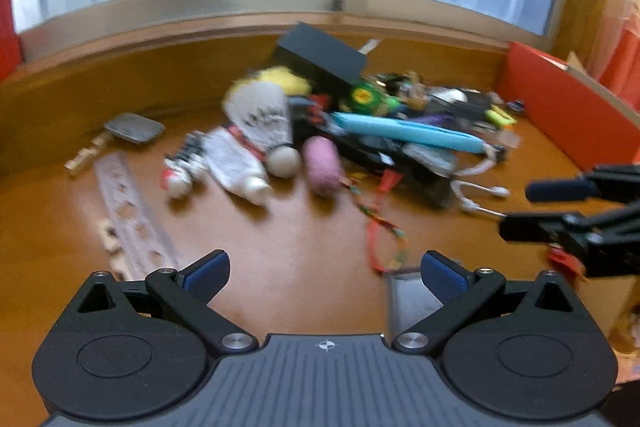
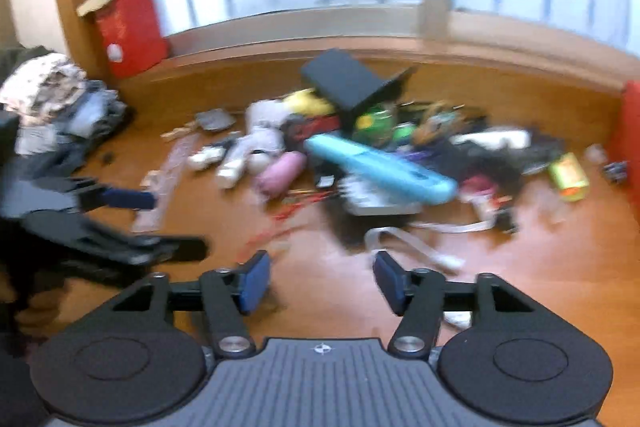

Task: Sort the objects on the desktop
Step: 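Grasp the grey translucent stand with the left tool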

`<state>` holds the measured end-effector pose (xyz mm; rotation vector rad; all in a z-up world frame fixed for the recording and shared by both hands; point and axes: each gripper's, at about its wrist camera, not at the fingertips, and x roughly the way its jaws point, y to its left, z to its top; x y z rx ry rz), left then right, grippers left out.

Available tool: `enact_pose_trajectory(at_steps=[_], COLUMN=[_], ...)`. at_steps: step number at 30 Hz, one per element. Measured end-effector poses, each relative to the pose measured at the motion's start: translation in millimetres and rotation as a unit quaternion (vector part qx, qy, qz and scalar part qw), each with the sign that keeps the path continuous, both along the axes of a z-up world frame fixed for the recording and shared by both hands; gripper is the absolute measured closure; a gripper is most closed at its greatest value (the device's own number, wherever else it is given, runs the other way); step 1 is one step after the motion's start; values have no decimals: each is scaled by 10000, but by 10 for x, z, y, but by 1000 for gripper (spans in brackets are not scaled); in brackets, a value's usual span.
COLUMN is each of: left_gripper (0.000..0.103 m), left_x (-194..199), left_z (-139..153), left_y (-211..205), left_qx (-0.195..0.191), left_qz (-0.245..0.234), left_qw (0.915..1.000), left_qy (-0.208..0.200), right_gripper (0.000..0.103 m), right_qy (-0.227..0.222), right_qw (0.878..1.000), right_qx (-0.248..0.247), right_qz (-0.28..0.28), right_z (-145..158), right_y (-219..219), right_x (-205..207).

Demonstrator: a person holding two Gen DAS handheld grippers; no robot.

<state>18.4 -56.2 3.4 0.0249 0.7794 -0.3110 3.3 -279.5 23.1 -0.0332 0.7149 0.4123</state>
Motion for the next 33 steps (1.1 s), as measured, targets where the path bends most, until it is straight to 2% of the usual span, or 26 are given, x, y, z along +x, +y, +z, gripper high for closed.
enact_pose_trajectory(at_steps=[3,9,15,19,21,24,27,28,30,33], left_gripper=[0,3,6,6,5,5,5,5,4,0], left_x=[-62,-166,-197,-240,-278,-331,-368,-377,-392,-381], left_z=[-38,-66,-136,-157,-150,-120,-99,-87,-45,8], left_y=[-166,-463,-690,-761,-756,-685,-624,-608,-582,-585], left_qx=[113,289,476,663,834,1121,1590,1629,1405,761], left_qz=[-58,13,499,1063,1437,2057,2748,2941,3200,3512], left_qw=[9999,9993,9966,9907,9848,9710,9475,9411,9362,9325], left_qy=[91,232,459,538,514,479,388,372,370,345], right_gripper=[29,25,23,22,22,22,21,21,21,21], right_qy=[-113,-259,-426,-445,-450,-488,-503,-496,-425,-302], right_qw=[9996,9982,9952,9939,9931,9908,9881,9874,9873,9884], right_qx=[-238,-462,-507,-498,-493,-444,-401,-409,-450,-415], right_qz=[-55,275,718,881,960,1177,1395,1444,1466,1431], right_z=[-58,-168,-185,-202,-225,-241,-263,-278,-321,-378], right_y=[-130,-214,-320,-498,-579,-668,-724,-741,-781,-849], right_x=[47,93,77,116,150,184,216,231,273,317])
